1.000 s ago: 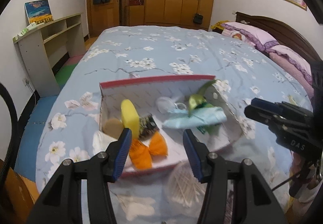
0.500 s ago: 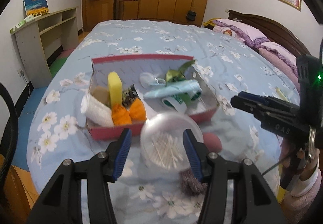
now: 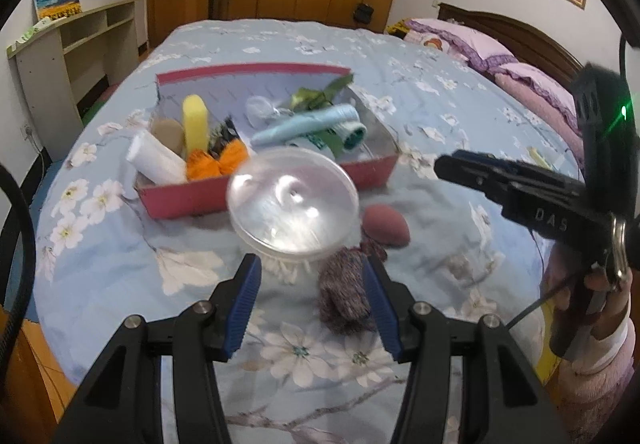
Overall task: Organize soft objects
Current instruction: 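Grasp the brown knitted mitten with the left tool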
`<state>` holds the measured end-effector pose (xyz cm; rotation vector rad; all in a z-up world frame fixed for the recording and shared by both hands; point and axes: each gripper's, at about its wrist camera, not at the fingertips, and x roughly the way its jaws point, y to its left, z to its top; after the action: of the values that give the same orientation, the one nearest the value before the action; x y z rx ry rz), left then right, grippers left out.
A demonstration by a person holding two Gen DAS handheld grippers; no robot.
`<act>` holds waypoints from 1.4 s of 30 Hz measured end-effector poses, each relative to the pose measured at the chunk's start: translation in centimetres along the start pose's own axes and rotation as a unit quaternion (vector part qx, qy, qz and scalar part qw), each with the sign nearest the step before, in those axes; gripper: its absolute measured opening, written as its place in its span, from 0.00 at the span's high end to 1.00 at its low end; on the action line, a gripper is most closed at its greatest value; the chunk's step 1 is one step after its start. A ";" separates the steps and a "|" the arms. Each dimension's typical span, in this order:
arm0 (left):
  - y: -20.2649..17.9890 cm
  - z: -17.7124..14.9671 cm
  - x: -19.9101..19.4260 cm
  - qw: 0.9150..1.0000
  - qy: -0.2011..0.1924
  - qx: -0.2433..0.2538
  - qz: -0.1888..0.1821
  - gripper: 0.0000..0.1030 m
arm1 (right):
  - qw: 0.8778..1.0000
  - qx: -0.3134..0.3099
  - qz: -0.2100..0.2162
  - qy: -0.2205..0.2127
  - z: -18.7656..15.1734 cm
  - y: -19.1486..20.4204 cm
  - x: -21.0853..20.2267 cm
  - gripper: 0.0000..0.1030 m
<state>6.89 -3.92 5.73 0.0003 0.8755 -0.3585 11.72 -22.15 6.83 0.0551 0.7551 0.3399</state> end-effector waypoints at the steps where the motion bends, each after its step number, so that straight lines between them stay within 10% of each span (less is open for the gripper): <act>1: -0.2 -0.2 0.2 1.000 0.003 0.001 -0.003 0.46 | 1.000 0.000 0.000 0.001 -0.1 -0.1 0.0 0.65; 32: -2.7 -2.7 7.7 0.998 0.056 -0.005 -0.020 0.47 | 0.999 0.018 0.007 0.043 -2.4 -1.6 3.1 0.65; 42: -2.3 -2.8 6.7 0.998 0.045 -0.012 -0.030 0.65 | 0.998 0.025 0.008 0.065 -3.0 -1.8 4.7 0.65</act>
<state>7.97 -7.77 -0.81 -0.0336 0.9700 -0.4070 13.35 -22.52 1.25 0.0864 0.8914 0.3431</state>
